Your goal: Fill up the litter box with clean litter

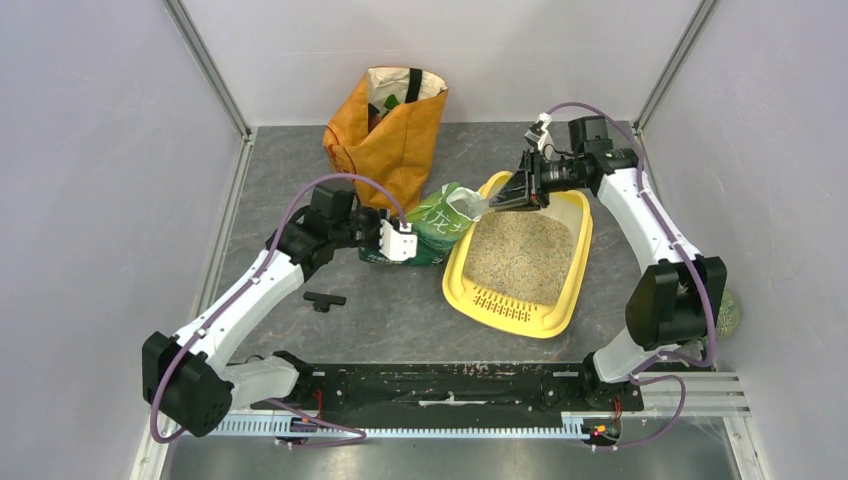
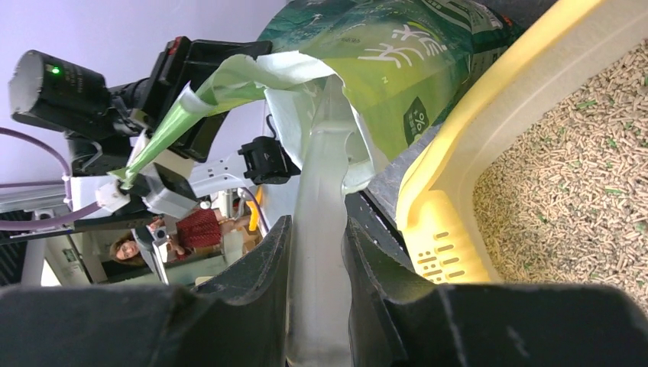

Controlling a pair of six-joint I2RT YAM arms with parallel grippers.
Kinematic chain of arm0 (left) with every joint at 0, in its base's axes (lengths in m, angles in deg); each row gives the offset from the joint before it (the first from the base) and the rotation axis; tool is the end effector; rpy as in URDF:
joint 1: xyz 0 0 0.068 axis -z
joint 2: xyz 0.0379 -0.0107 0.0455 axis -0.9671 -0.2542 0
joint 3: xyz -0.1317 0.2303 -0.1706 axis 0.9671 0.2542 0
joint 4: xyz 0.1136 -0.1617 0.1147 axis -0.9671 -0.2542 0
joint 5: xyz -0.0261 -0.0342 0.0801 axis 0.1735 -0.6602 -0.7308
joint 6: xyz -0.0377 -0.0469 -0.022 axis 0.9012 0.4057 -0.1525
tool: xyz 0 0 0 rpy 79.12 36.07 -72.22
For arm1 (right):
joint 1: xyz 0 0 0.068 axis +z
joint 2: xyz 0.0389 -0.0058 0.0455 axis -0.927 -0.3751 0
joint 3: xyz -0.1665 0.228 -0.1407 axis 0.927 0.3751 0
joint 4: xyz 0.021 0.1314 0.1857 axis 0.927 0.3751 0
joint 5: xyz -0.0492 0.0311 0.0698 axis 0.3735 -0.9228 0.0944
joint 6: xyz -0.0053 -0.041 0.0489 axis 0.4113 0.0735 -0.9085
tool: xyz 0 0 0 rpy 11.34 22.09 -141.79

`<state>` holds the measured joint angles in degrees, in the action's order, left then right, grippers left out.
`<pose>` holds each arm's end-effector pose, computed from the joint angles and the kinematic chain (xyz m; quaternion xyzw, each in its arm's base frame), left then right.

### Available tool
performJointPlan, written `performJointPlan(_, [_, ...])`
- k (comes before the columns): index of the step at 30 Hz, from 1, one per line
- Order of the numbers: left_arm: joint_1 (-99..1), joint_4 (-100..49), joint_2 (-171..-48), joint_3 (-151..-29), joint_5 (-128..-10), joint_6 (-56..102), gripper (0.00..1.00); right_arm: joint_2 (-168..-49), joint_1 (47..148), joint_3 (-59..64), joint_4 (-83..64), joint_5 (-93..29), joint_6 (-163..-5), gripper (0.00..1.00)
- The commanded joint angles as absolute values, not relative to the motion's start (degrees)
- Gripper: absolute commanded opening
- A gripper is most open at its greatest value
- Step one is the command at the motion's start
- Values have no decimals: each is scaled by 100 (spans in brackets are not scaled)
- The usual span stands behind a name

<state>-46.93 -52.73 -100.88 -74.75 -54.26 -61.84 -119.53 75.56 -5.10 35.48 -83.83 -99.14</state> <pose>0.1799 -0.1190 0.3486 0.7320 0.4836 0.0064 0.4799 0.2979 0.0828 0.3674 -0.0474 0.8385 0.5258 0.1350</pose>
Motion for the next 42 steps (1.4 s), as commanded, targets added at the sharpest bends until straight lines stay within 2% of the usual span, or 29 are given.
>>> performJointPlan(1, [-4715,-4236,-9917,-7612,-5173,-6711,2,-11518,7355,-398,3549,-8979,-10040,0])
performJointPlan(29, [-4882,-4466,-10273,-8006,-5031,-6816,2,-10817,6386,-50,3691,-9505,-10358,0])
performJointPlan(42, [-4882,-4521,-10327,-8104,-4969,-6695,2,-10888,6041,-561,5183,-9108,-9136,0])
